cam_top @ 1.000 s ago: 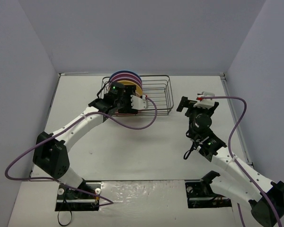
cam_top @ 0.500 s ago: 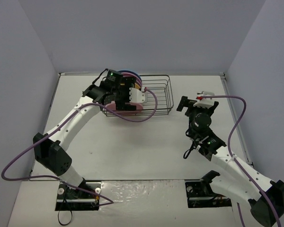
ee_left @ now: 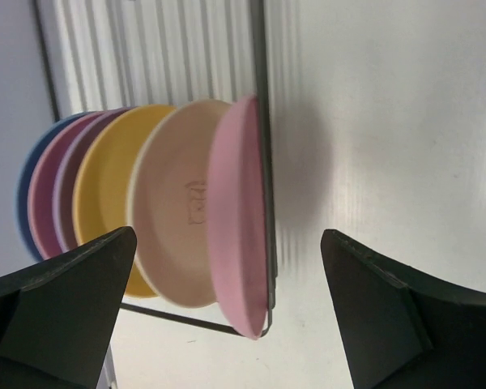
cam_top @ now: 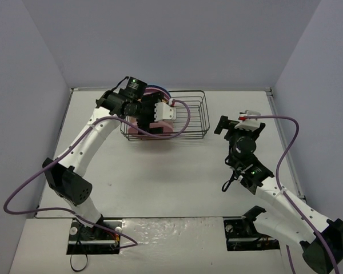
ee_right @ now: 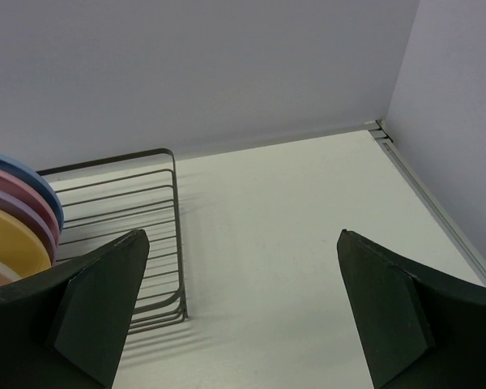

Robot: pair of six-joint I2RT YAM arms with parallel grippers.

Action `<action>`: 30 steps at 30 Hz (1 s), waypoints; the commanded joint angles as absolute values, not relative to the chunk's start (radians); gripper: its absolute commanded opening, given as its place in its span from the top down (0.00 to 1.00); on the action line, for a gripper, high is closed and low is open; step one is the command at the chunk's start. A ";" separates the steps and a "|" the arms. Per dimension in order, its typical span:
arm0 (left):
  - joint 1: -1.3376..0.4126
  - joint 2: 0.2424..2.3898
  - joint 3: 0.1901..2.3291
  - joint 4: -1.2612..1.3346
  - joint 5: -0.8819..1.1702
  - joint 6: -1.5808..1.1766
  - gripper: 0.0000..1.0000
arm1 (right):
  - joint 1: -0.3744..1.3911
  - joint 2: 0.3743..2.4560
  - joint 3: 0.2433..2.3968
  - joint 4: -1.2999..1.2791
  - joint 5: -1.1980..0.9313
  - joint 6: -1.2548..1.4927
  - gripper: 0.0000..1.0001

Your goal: Load the plates into the dish rack

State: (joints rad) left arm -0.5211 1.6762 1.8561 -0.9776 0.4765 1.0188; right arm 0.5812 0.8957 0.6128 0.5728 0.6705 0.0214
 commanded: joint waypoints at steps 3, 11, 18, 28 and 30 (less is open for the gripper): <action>-0.471 1.527 1.909 -0.408 0.181 0.398 0.03 | 0.558 0.901 0.694 0.549 0.808 0.124 0.00; -0.392 1.490 1.951 -0.322 -0.047 -0.009 0.03 | 0.541 0.939 0.750 0.405 0.921 0.225 0.00; -0.084 1.456 1.724 -0.447 -0.214 -0.469 0.03 | 0.487 0.911 0.761 0.317 0.935 0.314 0.00; 0.179 1.344 1.353 -0.446 -0.206 -0.605 0.03 | 0.431 1.002 0.837 0.200 0.808 0.330 0.00; 0.178 1.332 1.343 -0.460 -0.220 -0.596 0.03 | 0.432 1.009 0.852 0.181 0.801 0.347 0.00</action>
State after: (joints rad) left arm 0.2005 1.4439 1.3037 -0.4885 -0.1663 -0.5555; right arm 0.4334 0.9810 0.7926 0.1874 0.8108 0.3005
